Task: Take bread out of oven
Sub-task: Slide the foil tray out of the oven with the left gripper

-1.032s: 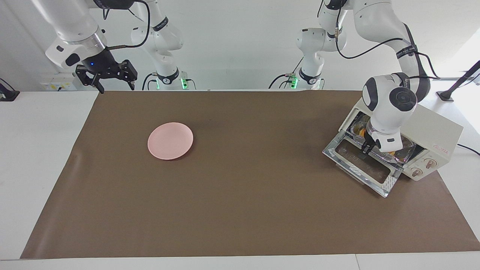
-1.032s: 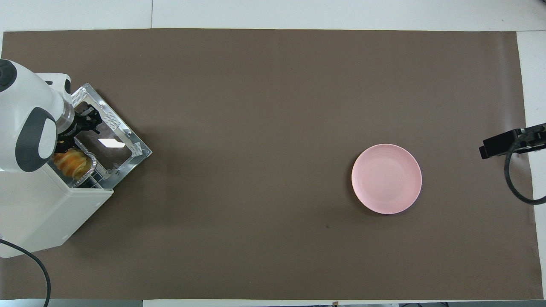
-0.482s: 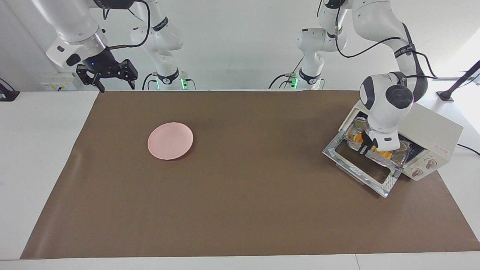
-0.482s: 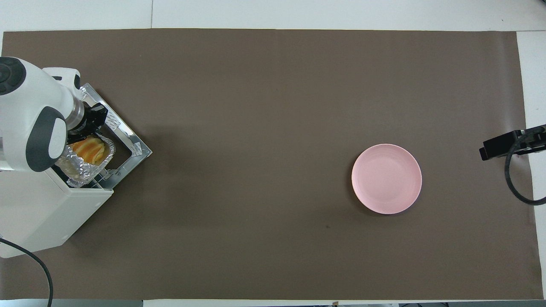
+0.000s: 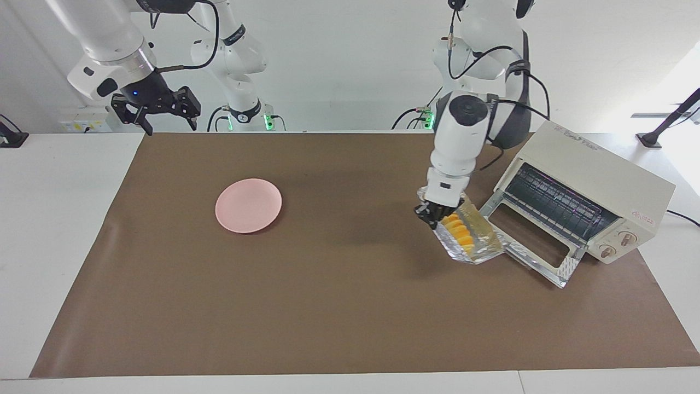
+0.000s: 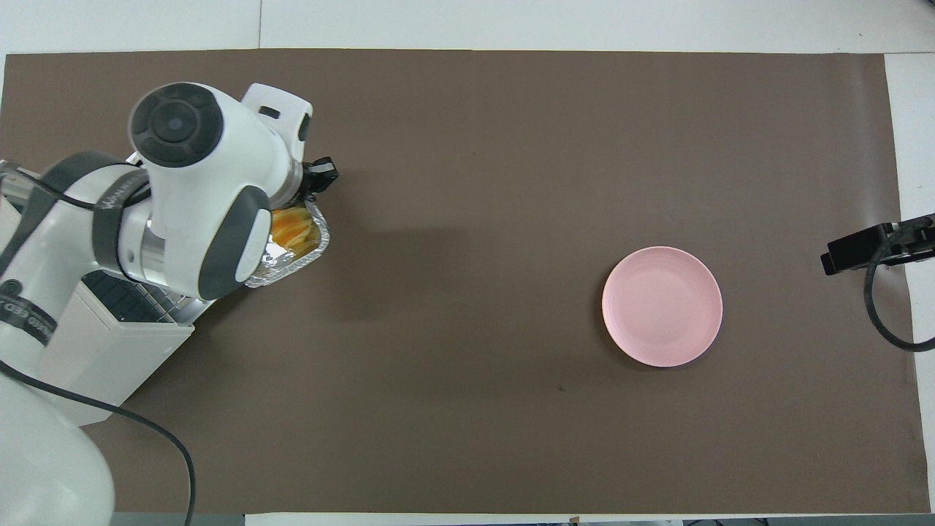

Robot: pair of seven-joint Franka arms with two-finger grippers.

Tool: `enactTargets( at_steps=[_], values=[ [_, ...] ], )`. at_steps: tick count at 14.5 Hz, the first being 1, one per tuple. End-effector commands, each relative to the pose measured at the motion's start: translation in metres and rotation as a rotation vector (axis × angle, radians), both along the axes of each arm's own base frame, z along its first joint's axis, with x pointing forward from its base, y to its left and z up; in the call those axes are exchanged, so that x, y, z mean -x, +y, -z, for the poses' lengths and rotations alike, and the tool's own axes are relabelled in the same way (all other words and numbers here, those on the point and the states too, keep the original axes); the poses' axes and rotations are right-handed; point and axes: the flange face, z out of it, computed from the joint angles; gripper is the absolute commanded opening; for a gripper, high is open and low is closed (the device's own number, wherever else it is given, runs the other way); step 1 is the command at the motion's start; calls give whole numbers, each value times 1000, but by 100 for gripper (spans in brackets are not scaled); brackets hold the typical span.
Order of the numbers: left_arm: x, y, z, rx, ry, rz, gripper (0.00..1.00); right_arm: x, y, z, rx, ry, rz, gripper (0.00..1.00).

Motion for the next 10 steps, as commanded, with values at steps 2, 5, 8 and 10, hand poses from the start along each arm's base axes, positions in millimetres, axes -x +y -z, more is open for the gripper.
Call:
enactTargets(
  at_steps=[2,5,8,10],
  values=[
    [35,-76,44,-37,79,186,0,7,-6,-1,-14,10,-6,100],
    [40,-98,74,-43,104,243,0,6,-6,-1,-14,8,-6,100],
    [47,-99,84,-38,134,276,0,7,-9,-1,-15,10,-3,100],
    [49,-98,88,-41,144,274,0,7,-10,-2,-15,8,-1,100]
  ],
)
